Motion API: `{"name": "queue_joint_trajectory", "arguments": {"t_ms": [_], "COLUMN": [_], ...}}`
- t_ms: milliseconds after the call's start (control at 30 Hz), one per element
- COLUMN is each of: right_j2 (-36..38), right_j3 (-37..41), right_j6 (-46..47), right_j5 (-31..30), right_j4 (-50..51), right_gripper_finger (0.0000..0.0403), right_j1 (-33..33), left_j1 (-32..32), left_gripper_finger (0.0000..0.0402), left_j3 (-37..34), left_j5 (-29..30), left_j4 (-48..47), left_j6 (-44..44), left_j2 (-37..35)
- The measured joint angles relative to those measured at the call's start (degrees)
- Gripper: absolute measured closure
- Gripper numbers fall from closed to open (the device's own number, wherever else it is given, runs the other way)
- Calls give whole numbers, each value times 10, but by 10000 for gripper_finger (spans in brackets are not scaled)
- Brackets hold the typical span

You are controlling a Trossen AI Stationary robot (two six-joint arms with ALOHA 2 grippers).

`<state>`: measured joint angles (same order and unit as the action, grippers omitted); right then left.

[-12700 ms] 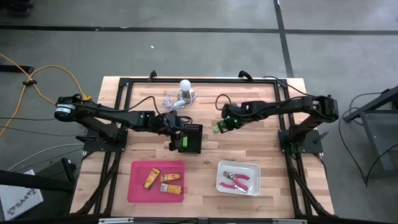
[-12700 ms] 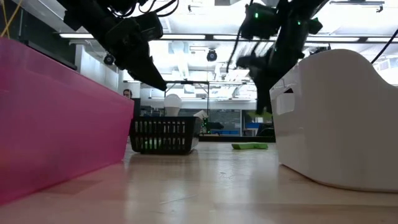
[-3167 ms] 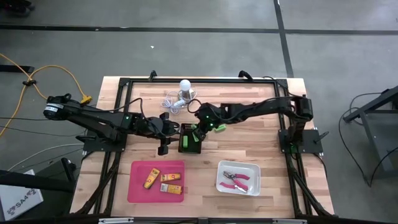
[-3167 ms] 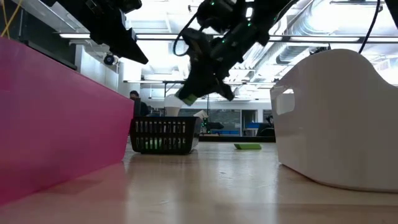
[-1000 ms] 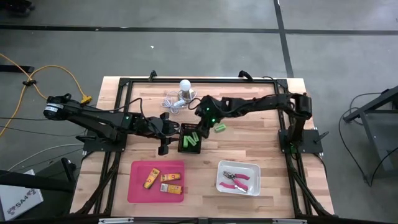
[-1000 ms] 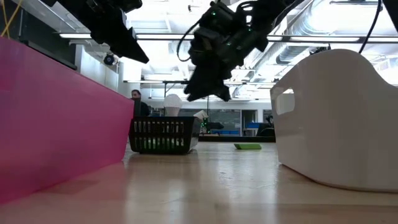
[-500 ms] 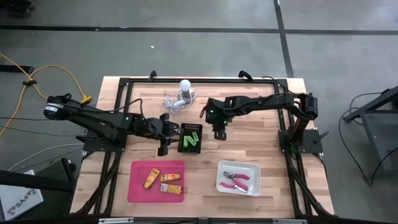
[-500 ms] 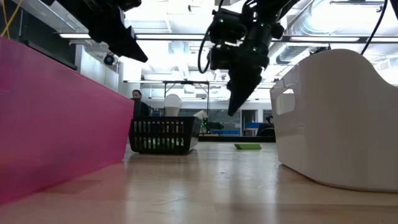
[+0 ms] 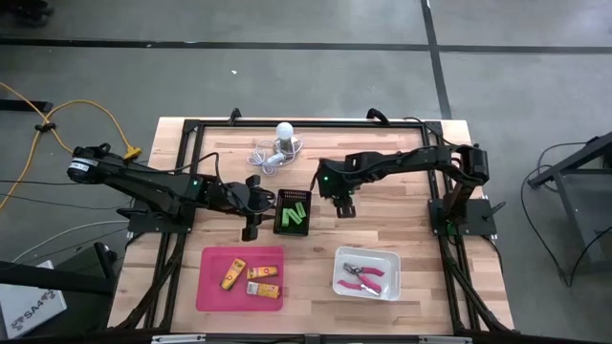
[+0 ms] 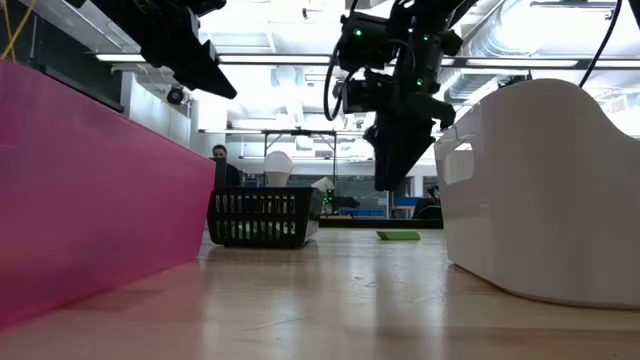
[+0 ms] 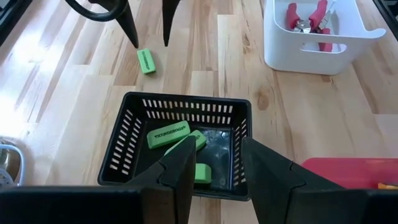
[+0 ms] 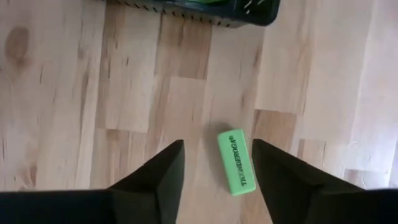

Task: Pick & Place School Supplies
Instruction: Put the green eraser into the black bin

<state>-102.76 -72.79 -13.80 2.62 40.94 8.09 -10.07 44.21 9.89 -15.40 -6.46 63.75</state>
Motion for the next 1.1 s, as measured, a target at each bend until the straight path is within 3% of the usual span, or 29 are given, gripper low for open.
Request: {"name": "queue_joint_trajectory", "arguments": {"t_ms": [400, 1100], "right_j2": [-18, -64], "right_j3": [39, 43], "right_j6": [-23, -56], "right_j5": [-3, -27], "right_j4": [-15, -30], "right_gripper_finger": [179, 179], "right_j1": [17, 37], "left_j1": [0, 0], "left_gripper_finger": [277, 277], "left_j3": [0, 0], "left_j5": [0, 0], "left_j4": [2, 9], "left_j6": [0, 0], "left_j2": [0, 0]}}
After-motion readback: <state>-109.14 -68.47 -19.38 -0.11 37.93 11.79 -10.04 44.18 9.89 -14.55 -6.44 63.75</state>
